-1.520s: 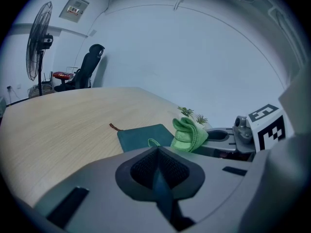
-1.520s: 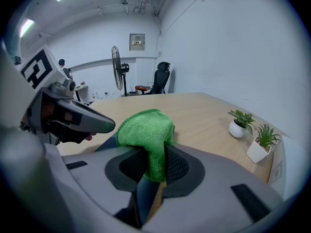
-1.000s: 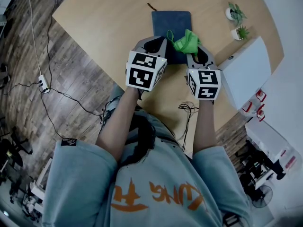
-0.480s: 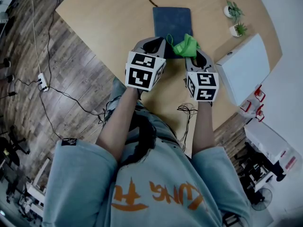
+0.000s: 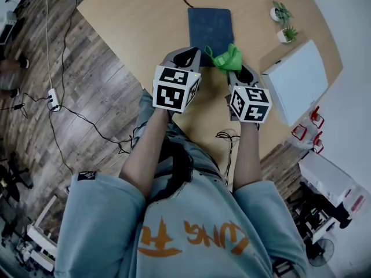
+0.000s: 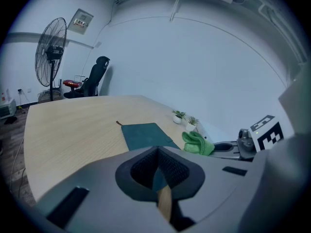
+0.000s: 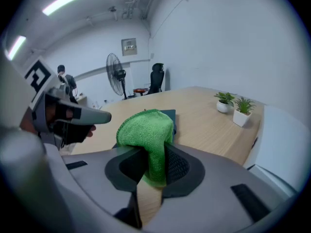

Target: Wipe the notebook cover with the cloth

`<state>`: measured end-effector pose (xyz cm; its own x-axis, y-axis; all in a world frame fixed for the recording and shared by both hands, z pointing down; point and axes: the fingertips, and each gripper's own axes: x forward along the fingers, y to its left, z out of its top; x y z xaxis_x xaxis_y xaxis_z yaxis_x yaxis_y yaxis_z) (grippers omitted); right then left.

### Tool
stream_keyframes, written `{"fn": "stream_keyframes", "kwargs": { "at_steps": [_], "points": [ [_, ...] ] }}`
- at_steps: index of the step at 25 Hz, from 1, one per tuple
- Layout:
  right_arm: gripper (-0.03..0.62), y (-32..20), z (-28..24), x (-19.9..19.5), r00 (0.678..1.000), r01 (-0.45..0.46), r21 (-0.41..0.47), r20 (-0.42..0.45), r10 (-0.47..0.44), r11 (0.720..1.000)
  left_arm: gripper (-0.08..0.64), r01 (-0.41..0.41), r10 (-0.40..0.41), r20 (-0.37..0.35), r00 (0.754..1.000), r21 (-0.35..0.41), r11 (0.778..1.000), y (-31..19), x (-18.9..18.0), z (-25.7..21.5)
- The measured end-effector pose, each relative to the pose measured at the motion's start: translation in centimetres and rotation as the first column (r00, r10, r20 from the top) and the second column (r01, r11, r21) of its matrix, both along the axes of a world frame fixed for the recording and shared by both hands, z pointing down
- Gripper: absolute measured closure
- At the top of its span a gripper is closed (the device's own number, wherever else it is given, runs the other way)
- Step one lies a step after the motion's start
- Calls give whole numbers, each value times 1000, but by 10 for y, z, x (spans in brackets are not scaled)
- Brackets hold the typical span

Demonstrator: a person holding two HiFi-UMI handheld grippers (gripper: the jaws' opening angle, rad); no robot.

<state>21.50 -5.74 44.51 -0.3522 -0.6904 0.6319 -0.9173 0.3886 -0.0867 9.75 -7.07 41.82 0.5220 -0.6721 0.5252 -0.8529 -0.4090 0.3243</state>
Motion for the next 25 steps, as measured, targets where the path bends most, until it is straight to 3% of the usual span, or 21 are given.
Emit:
{"fn": "stream_keyframes", "kwargs": {
  "at_steps": [11,18,25],
  "points": [
    [526,9,-59,9,963,-178,75,216,159,981,545,99,-98,-16,995,83,992,25,-20,-33],
    [526,9,-106,10,949,-189,170,285,135,967,545,147,-147,-16,989,196,970,24,-37,-82],
    [528,9,-157,-14,935,-140,271,352,37,952,545,179,-179,-30,983,296,938,24,-55,-132]
  ]
}}
